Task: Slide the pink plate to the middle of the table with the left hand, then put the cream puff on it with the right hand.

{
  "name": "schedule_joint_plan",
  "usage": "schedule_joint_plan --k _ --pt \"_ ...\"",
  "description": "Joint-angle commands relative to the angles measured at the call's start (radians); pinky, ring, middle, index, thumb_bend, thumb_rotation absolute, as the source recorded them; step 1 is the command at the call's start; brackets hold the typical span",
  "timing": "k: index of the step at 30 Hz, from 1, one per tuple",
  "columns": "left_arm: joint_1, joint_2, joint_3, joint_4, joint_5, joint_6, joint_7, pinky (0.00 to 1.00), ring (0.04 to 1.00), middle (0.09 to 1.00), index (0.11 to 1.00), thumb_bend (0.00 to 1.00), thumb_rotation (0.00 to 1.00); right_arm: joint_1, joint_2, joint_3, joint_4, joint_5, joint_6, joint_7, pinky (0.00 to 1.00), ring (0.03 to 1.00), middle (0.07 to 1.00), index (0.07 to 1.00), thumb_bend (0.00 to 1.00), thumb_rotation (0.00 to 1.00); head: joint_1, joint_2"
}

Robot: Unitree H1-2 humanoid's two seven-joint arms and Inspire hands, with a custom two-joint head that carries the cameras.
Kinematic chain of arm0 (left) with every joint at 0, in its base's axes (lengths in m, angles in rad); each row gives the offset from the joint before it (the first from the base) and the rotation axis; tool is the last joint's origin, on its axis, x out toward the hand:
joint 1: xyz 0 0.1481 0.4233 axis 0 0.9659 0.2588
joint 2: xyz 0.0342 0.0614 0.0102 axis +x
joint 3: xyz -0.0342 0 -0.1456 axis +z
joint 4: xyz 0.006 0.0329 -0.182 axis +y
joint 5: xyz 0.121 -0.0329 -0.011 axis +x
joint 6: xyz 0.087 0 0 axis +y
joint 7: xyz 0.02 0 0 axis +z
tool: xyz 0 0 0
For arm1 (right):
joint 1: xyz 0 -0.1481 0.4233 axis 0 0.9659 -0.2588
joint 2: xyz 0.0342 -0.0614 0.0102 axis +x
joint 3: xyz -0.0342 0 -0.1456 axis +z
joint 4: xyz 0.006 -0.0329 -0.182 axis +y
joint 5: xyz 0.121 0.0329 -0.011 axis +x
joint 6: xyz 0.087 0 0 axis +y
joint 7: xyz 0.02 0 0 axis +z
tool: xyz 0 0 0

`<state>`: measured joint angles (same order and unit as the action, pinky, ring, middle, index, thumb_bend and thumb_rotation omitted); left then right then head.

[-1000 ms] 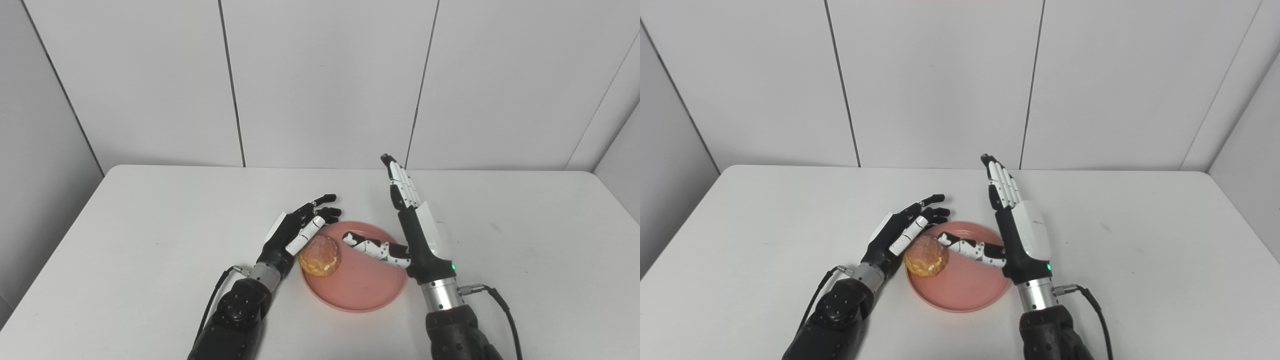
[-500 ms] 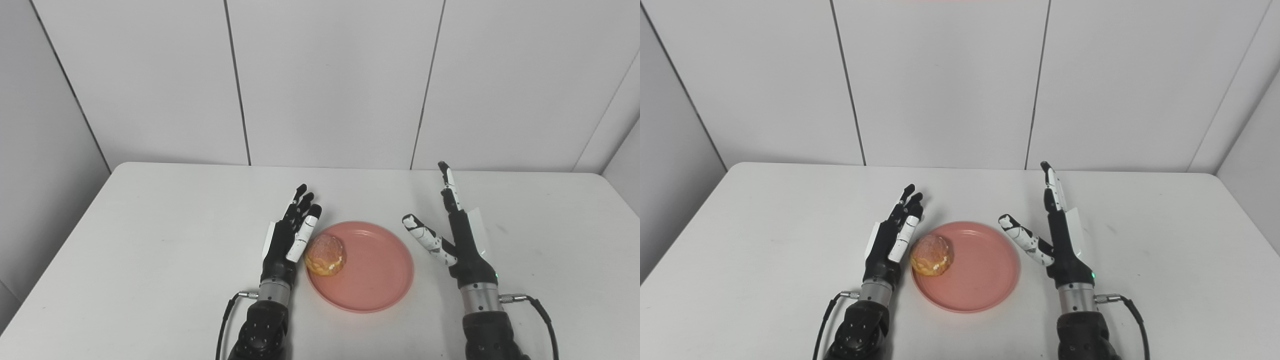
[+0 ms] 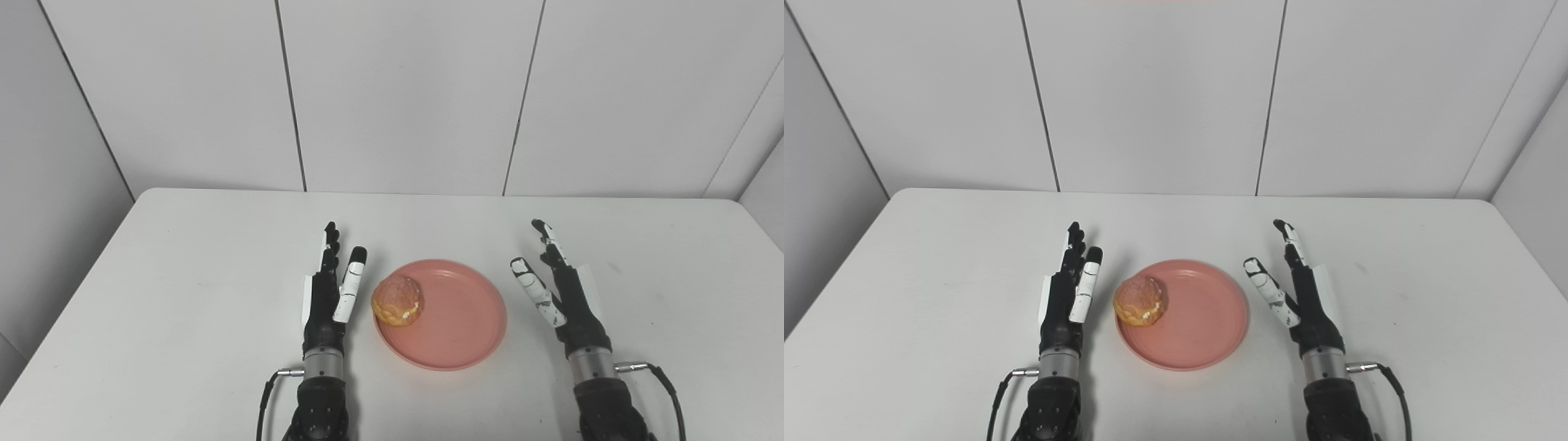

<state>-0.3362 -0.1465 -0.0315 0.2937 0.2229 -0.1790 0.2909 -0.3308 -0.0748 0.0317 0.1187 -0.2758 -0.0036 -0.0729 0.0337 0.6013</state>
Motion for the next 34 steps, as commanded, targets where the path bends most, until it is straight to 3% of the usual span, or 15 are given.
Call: schedule_joint_plan --k 1,3,6,8,12,23,34 --pt "0.017 0.004 0.001 -0.015 0.021 0.003 0.014 1.00 1.000 1.000 1.000 0.77 0.93 -0.013 0.007 -0.010 -0.012 0.043 0.007 0.015 0.81 0.906 0.928 0.927 0.77 0.98 0.003 0.004" --pt "0.024 0.009 0.000 -0.026 0.012 0.015 0.004 1.00 1.000 1.000 1.000 0.77 0.94 -0.009 0.018 -0.015 -0.006 0.088 0.023 0.033 0.86 0.920 0.931 0.929 0.78 1.00 -0.005 0.006" --pt "0.037 0.012 0.006 -0.062 -0.009 0.087 -0.022 1.00 1.000 1.000 1.000 0.80 0.96 -0.001 0.044 -0.028 -0.009 0.168 0.063 0.059 0.97 0.977 0.966 0.949 0.78 1.00 -0.012 0.005" --pt "0.041 0.012 0.012 -0.077 -0.021 0.114 -0.032 1.00 1.000 1.000 1.000 0.79 0.96 0.004 0.054 -0.029 -0.011 0.192 0.081 0.065 0.99 0.994 0.978 0.956 0.78 1.00 -0.020 0.004" --pt "0.047 0.022 0.013 -0.095 -0.017 0.136 -0.043 1.00 1.000 1.000 0.999 0.75 0.96 0.012 0.075 -0.038 -0.007 0.237 0.114 0.071 1.00 1.000 0.980 0.943 0.79 1.00 -0.028 0.007" --pt "0.046 0.028 0.023 -0.119 -0.057 0.200 -0.085 1.00 1.000 1.000 0.997 0.76 0.93 0.011 0.086 -0.042 -0.001 0.266 0.122 0.058 1.00 1.000 0.972 0.928 0.82 1.00 -0.048 0.008" --pt "0.053 0.041 0.020 -0.138 -0.095 0.244 -0.133 1.00 1.000 0.991 1.000 0.87 0.94 0.013 0.103 -0.039 -0.007 0.261 0.114 0.027 0.99 0.987 0.966 0.933 0.80 1.00 -0.064 0.008"
